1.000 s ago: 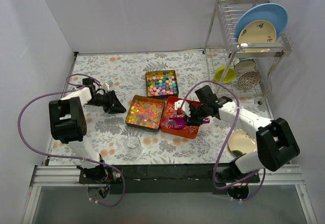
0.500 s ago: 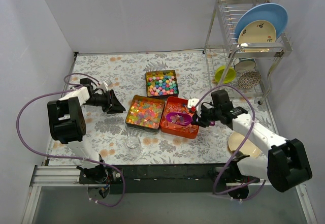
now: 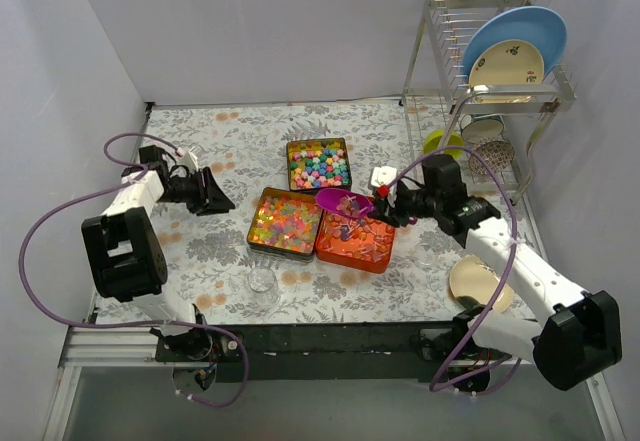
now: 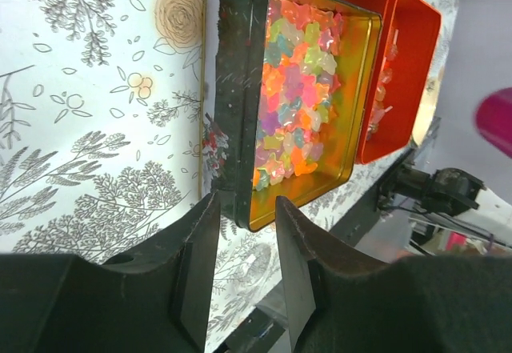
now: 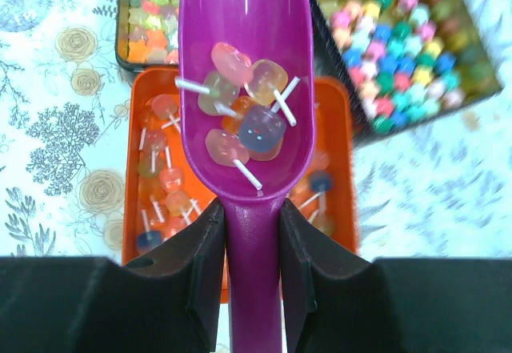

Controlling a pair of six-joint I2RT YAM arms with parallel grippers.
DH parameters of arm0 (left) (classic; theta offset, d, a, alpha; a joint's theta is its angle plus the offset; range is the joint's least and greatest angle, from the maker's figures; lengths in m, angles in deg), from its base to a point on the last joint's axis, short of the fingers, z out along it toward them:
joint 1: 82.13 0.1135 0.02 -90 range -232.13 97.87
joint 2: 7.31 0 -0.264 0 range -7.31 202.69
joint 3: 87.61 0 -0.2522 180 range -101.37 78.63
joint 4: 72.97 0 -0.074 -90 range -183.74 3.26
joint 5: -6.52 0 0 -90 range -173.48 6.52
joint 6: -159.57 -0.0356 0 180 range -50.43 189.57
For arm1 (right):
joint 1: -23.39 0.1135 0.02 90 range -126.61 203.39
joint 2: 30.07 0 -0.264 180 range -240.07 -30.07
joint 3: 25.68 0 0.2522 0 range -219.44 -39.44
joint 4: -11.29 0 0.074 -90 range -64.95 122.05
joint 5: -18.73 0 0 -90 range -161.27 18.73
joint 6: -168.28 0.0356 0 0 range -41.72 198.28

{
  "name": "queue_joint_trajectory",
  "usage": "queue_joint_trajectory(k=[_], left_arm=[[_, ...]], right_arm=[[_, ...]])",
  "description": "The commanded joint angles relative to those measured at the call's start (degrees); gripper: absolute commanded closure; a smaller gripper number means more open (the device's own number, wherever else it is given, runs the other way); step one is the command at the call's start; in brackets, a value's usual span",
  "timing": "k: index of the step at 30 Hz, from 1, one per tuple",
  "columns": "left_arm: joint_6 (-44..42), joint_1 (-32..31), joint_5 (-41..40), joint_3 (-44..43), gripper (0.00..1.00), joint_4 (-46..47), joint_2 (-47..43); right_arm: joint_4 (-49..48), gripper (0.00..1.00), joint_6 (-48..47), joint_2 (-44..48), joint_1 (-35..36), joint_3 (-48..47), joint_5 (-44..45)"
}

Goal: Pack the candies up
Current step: Place the fake candies in the packing bottle.

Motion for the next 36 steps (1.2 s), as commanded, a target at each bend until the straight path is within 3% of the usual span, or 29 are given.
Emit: queue_joint_trajectory(k=[1,9,12,14,16,19,26,36], left_arm=[[4.0,0.2,-5.5,0.6,0.67,4.8,-5.5],[12.7,0.8,-10.6,1.6,0.69,8.0,-14.3],[14.5,1.2,-11.8,3.6,0.79,7.6,-17.2],[15.2,1.4,-12.0,6.3,0.91,8.5,-18.7],[15.9,1.5,-12.0,8.7,0.96,10.0,-20.7],[16.4,1.5,-11.9,10.5,1.0,11.5,-22.6],[16.2,1.9,-13.0,11.4,1.0,13.0,-23.1],[17.2,2.0,-11.6,12.0,1.0,14.2,-23.4]], right_arm=[[16.5,0.99,-13.9,-4.7,2.8,-14.7,-2.3],[34.8,0.99,-18.3,-18.4,12.7,-40.3,0.1],[39.1,0.99,-19.8,-23.5,17.8,-50.1,1.3],[50.8,0.99,-22.1,-27.8,21.8,-54.8,3.7],[54.5,0.99,-23.2,-30.5,24.1,-60.8,5.8],[59.1,0.99,-24.3,-33.7,28.4,-64.7,9.4],[60.6,0.99,-25.1,-34.9,36.1,-62.4,15.2],[63.4,0.99,-21.2,-40.5,39.0,-67.8,24.1]])
